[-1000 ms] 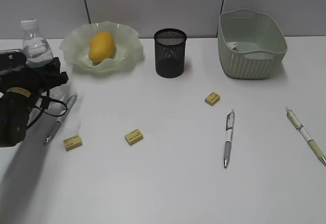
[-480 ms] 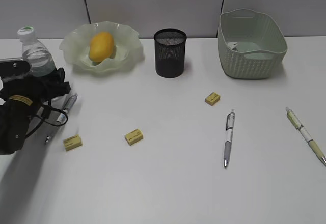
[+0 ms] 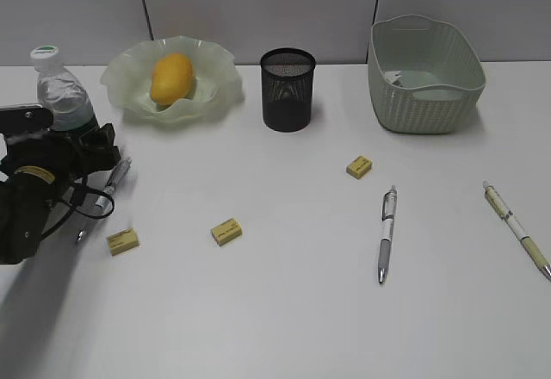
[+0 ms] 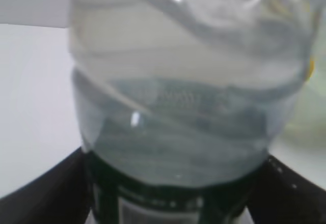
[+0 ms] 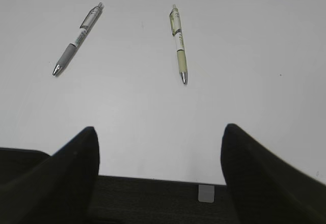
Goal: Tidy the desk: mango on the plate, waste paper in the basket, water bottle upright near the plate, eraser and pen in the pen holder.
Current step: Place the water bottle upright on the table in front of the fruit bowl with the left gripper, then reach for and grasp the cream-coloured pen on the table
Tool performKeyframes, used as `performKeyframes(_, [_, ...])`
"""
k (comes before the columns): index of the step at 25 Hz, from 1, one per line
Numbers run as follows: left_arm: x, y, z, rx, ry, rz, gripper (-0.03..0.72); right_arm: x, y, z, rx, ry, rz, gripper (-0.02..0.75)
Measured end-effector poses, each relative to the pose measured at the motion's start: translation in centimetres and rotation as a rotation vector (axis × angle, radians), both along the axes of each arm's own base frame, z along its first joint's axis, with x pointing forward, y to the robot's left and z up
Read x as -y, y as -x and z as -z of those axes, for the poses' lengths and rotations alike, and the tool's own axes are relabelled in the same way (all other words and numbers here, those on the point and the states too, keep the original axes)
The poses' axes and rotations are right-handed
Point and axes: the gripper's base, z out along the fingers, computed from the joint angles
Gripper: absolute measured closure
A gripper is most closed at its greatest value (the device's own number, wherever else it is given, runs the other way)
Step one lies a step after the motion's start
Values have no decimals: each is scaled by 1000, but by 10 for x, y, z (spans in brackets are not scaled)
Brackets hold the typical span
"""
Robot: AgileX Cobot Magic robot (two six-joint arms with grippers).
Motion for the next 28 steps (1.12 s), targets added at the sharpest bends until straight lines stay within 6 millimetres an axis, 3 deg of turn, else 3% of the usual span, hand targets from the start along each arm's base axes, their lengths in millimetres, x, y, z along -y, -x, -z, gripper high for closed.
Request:
performKeyframes(6, [-3,20,8,-70,-13,4,16,0,0,0,0,0,0,155])
performKeyframes(10, [-3,35,1,-94,-20,37,16,0,0,0,0,0,0,155])
performKeyframes(20, [-9,84,-44,-74,-22,78,40,0,0,0,0,0,0,155])
performKeyframes(25, [-11,97,-92,43,-2,83,78,0,0,0,0,0,0,155])
performKeyframes(28, [-9,101,-114,-16,-5,111,83,0,0,0,0,0,0,155])
